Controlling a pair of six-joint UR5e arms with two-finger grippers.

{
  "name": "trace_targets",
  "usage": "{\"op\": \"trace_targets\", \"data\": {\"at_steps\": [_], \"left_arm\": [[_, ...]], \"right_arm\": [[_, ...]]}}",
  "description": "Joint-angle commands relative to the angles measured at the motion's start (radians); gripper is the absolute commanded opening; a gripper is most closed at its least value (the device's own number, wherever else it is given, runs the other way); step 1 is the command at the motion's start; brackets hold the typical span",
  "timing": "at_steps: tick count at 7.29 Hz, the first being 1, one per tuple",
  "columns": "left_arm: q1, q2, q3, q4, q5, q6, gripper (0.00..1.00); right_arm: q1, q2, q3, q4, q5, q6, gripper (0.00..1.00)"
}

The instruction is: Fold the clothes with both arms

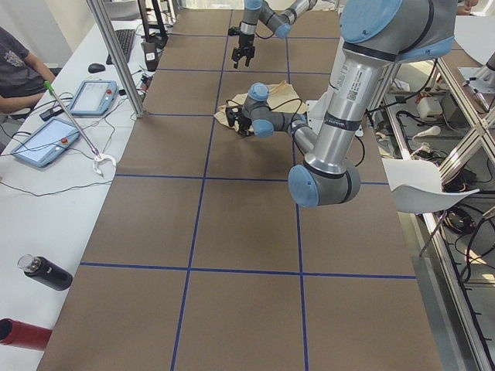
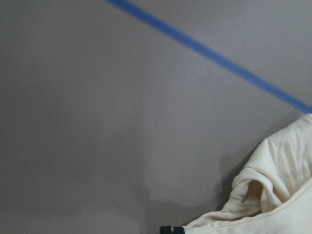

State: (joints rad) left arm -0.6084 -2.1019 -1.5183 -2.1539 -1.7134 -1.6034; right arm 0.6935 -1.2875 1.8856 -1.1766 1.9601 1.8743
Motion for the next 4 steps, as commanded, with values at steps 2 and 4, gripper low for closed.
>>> {"op": "trace_targets", "data": {"at_steps": [2, 4], "left_arm": [[-0.108, -0.153, 0.278, -0.179, 0.056, 0.013, 0.23], [-0.123, -0.156, 0.23, -0.173, 0.045, 0.036, 0.38]], "right_arm": [[-0.046, 0.013, 0.001, 0.0, -0.007, 0.012, 1.0], [-0.107, 0.036, 0.003, 0.0, -0.023, 0.04, 1.0]]}}
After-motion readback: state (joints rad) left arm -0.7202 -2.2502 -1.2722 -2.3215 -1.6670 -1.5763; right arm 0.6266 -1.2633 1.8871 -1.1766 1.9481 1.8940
